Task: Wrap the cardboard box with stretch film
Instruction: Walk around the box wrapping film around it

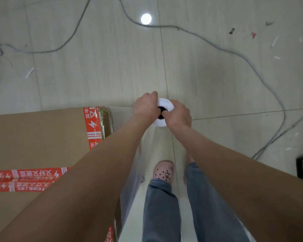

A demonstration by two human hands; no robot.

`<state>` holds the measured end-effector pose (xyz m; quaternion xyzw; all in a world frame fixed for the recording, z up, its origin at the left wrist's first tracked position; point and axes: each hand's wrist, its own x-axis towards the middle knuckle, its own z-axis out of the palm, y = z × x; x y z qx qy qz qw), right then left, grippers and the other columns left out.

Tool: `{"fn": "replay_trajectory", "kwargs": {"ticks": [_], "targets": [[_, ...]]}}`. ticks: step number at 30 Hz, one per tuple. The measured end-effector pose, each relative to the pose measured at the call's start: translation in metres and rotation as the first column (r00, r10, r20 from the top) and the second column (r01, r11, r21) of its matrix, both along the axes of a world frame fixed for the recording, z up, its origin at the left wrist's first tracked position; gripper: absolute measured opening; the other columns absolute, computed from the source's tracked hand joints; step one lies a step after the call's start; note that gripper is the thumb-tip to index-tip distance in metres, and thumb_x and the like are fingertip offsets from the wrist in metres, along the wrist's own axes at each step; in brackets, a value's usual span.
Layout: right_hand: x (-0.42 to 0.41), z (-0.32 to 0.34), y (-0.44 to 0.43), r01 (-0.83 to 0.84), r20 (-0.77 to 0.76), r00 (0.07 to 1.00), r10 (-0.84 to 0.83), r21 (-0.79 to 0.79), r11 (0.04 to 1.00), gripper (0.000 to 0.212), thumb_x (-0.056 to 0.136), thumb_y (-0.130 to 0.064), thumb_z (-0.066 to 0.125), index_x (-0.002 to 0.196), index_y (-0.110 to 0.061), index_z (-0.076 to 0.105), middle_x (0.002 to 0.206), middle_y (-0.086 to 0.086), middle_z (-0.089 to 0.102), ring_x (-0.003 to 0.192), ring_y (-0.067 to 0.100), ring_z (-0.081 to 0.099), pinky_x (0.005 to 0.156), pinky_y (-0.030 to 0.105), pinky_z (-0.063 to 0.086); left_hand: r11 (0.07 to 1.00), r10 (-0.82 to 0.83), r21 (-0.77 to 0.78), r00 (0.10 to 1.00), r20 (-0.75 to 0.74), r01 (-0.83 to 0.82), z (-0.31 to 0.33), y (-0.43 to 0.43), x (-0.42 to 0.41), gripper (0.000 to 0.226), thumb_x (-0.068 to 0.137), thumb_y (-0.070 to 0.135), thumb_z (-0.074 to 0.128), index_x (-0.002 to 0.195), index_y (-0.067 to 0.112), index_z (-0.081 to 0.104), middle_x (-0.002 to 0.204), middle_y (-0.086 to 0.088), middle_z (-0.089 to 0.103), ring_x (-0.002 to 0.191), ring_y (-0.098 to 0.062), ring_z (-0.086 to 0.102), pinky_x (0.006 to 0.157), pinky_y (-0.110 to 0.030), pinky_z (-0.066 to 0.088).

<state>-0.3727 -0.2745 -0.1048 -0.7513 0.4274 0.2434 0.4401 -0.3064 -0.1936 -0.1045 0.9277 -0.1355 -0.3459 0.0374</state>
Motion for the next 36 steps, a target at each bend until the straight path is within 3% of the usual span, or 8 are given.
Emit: {"fn": "replay_trajectory", "kwargs": {"ticks": [5,9,11,15,21,27,33,36], "targets": [[0.038,0.006,0.001,-0.016,0.088,0.996,0.015,0.016,1.000,0.021,0.082,-0.028,0.064,0.102,-0.025,0.066,0.102,-0.005,0.069,0.094,0.019,0.063,0.074,0.027,0.044,0.927,0.375,-0.015,0.926,0.048,-0.375,0.002,0.027,0.025,0.029,0.083,0.025,0.060,0.104,0.006,0.055,0.101,-0.012,0.062,0.095,-0.033,0.059,0.068,-0.031,0.040],[0.058,0.003,0.009,-0.025,0.075,0.997,0.012,0.179,0.983,0.047,0.086,-0.035,0.064,0.129,-0.018,0.054,0.124,0.000,0.061,0.112,0.023,0.058,0.087,0.027,0.042,0.794,0.607,-0.039,0.794,0.016,-0.607,0.000,0.041,0.040,0.042,0.081,0.039,0.059,0.103,0.004,0.059,0.101,-0.014,0.066,0.088,-0.035,0.066,0.076,-0.037,0.055],[0.065,0.001,0.020,-0.010,0.030,1.000,0.001,0.289,0.957,0.047,0.088,-0.039,0.061,0.128,-0.016,0.051,0.117,0.002,0.060,0.105,0.029,0.062,0.092,0.035,0.049,0.747,0.664,-0.019,0.747,-0.039,-0.665,0.001,0.044,0.046,0.046,0.081,0.045,0.058,0.100,0.003,0.063,0.096,-0.016,0.070,0.084,-0.034,0.069,0.078,-0.040,0.057],[0.077,0.002,0.033,0.065,-0.043,0.998,-0.053,0.368,0.928,0.047,0.089,-0.036,0.058,0.129,-0.014,0.048,0.117,0.007,0.059,0.100,0.034,0.064,0.088,0.044,0.053,0.809,0.588,0.054,0.807,-0.053,-0.586,0.006,0.045,0.050,0.043,0.089,0.039,0.056,0.108,0.001,0.060,0.105,-0.017,0.068,0.095,-0.032,0.065,0.077,-0.029,0.050],[0.083,-0.003,0.031,0.119,-0.118,0.990,-0.081,0.364,0.924,0.036,0.090,-0.016,0.059,0.124,-0.006,0.052,0.116,0.014,0.060,0.091,0.035,0.068,0.083,0.044,0.056,0.961,0.271,0.034,0.961,0.048,-0.273,0.009,0.040,0.053,0.038,0.090,0.016,0.055,0.125,0.006,0.045,0.117,-0.015,0.058,0.108,-0.032,0.055,0.075,-0.034,0.039],[0.095,-0.009,0.036,0.181,-0.188,0.976,-0.115,0.387,0.904,0.040,0.084,-0.021,0.067,0.119,-0.011,0.052,0.110,0.007,0.059,0.085,0.023,0.061,0.057,0.025,0.054,0.990,0.141,0.023,0.989,-0.055,-0.140,-0.003,0.046,0.079,0.057,0.086,0.013,0.056,0.141,0.020,0.039,0.132,-0.005,0.053,0.123,-0.025,0.049,0.096,-0.035,0.044],[0.120,-0.014,0.050,0.002,-0.168,0.985,0.044,0.264,0.964,0.031,0.081,-0.016,0.065,0.110,-0.012,0.057,0.105,0.008,0.063,0.088,0.028,0.065,0.074,0.038,0.058,0.992,0.104,0.078,0.992,-0.067,-0.098,-0.002,0.055,0.110,0.032,0.082,0.012,0.054,0.113,0.017,0.062,0.109,-0.007,0.062,0.100,-0.028,0.060,0.074,-0.031,0.046],[0.138,-0.008,0.055,-0.133,-0.095,0.984,0.148,0.147,0.980,0.020,0.080,-0.014,0.060,0.100,-0.014,0.062,0.092,0.004,0.064,0.080,0.025,0.060,0.067,0.031,0.048,0.971,0.236,0.038,0.970,-0.055,-0.234,-0.005,0.069,0.118,0.027,0.082,0.014,0.056,0.109,0.011,0.060,0.108,-0.011,0.062,0.096,-0.030,0.060,0.072,-0.033,0.047]]}}
